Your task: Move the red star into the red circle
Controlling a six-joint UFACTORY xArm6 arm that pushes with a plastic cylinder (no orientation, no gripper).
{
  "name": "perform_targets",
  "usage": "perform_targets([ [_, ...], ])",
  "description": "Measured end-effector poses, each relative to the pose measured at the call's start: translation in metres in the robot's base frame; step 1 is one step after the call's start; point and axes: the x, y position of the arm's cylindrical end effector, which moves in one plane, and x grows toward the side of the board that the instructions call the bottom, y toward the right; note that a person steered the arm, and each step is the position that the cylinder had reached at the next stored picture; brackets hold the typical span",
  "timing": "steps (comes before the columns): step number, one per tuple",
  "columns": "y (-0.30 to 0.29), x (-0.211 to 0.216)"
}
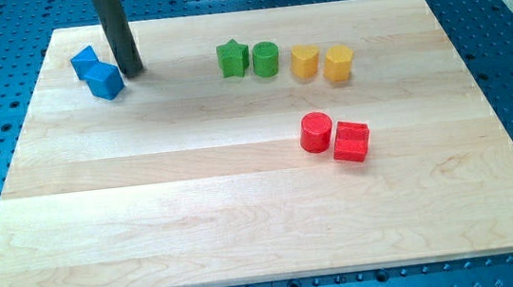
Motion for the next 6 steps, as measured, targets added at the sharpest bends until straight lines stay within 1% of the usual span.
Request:
perform_targets([
  [2,-0.047,0.032],
  [3,0.023,0.094],
  [5,0.226,0.250],
  [6,0.297,0.216],
])
